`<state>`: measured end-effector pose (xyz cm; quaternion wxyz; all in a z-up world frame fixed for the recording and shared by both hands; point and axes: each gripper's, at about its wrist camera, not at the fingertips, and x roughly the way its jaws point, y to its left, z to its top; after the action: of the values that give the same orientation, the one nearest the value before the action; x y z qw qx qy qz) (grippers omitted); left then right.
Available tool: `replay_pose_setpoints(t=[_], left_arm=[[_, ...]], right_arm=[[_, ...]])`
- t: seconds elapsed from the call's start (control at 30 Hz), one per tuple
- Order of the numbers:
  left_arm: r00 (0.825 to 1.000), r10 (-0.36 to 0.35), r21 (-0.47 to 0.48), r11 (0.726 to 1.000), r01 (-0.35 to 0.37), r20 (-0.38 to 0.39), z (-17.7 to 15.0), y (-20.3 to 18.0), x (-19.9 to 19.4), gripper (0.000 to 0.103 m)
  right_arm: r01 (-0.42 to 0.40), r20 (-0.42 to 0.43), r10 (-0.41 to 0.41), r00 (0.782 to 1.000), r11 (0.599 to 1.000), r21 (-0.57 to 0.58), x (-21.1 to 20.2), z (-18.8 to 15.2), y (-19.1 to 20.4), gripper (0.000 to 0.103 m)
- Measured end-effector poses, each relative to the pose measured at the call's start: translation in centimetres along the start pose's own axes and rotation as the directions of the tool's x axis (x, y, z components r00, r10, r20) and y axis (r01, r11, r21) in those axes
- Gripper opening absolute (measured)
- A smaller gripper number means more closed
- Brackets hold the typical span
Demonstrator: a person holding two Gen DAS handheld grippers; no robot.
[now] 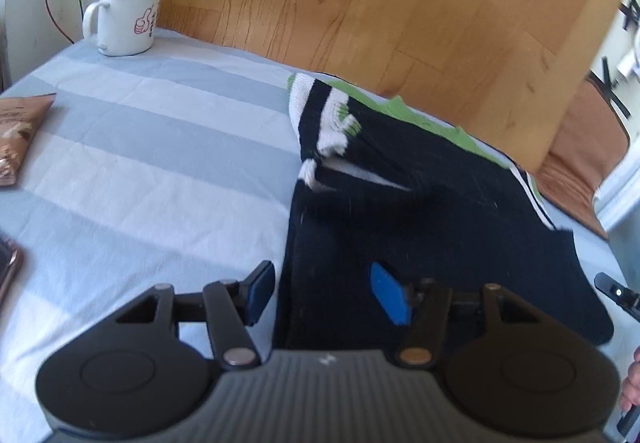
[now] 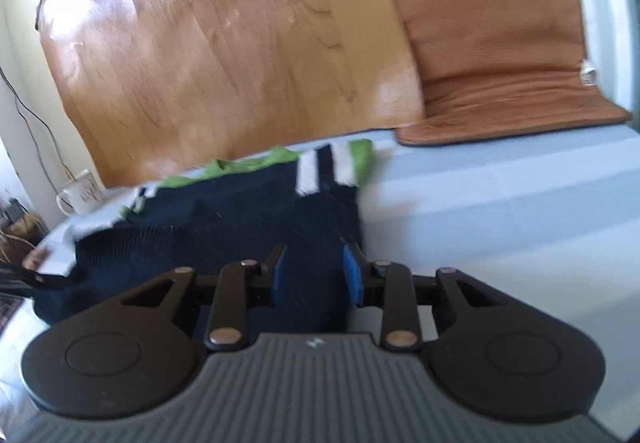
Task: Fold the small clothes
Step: 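Fold the hem up toward the green collar with both grippers and release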
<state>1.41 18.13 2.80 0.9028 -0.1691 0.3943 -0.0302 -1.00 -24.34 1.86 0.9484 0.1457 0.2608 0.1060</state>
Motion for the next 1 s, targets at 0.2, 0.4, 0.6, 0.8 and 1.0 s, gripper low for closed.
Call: replay_pose_setpoints(t=[0.2,0.4,0.6,0.8,1.0], left_arm=[[1.0,0.01,-0.047,0.999,-0.009,0.019,-0.4,1.1,-1.1,0.062],[1.0,0.029,0.054,0.998,-0.028,-0.005,-1.8,-0.8,0.1,0.014],[0.999,0.025,0.082,0.996,-0.021,-0.038,-1.8,-0.1,-0.6,0.013],[0.996,0.082,0.142,0.987,-0.076,-0.042,-1.6,-1.0,-1.0,0.028],[0.994,0.085,0.158,0.983,-0.096,0.075,3.0,-0.5,-3.3,0.026]], right_arm=[[0.009,-0.048,-0.005,0.999,0.996,0.084,-1.2,-2.6,-1.4,0.041],[-0.023,-0.072,0.035,0.997,0.987,0.156,-0.7,-2.7,-1.1,0.014],[0.012,-0.116,0.0,0.993,0.995,0.102,-1.0,-2.8,-1.0,0.013],[0.02,-0.146,-0.016,0.989,1.0,0.022,-1.5,-1.1,-0.8,0.025],[-0.021,-0.062,0.017,0.998,0.998,-0.061,0.2,6.7,-0.3,0.025]])
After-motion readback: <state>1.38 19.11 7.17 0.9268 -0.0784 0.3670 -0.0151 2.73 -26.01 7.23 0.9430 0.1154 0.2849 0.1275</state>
